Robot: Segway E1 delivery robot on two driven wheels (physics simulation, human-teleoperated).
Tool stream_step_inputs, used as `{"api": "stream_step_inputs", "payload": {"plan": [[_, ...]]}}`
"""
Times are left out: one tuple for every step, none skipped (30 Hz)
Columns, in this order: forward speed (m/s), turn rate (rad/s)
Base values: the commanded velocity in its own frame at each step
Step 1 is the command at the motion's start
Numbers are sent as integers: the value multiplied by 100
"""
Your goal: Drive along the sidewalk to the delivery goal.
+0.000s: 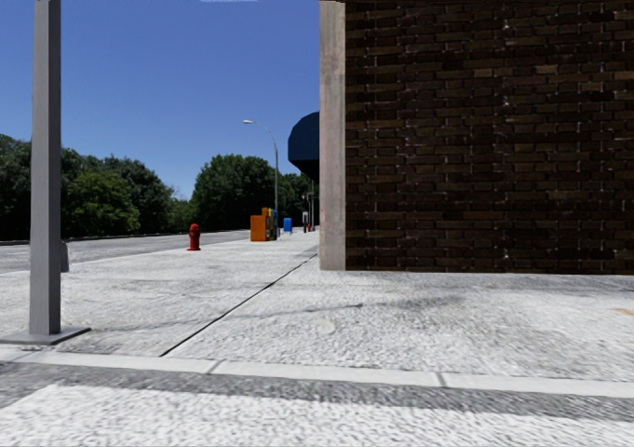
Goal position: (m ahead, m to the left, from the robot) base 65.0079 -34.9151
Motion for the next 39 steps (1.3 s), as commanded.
{"api": "stream_step_inputs", "payload": {"plan": [[200, 50], [200, 50], [200, 50], [200, 50], [200, 50], [200, 50], [200, 50], [200, 50], [200, 50], [200, 50], [200, 50], [200, 50], [200, 50], [200, 44], [200, 44], [200, 29], [200, 20], [200, 20], [200, 17], [200, 17], [200, 17], [200, 17], [200, 19], [200, 28], [200, 28], [200, 34], [200, 35], [200, 35], [200, 35], [200, 30], [200, 0], [200, 0], [200, 0], [200, 0], [200, 0], [200, 0], [200, 0], [200, 0], [200, 0]]}}
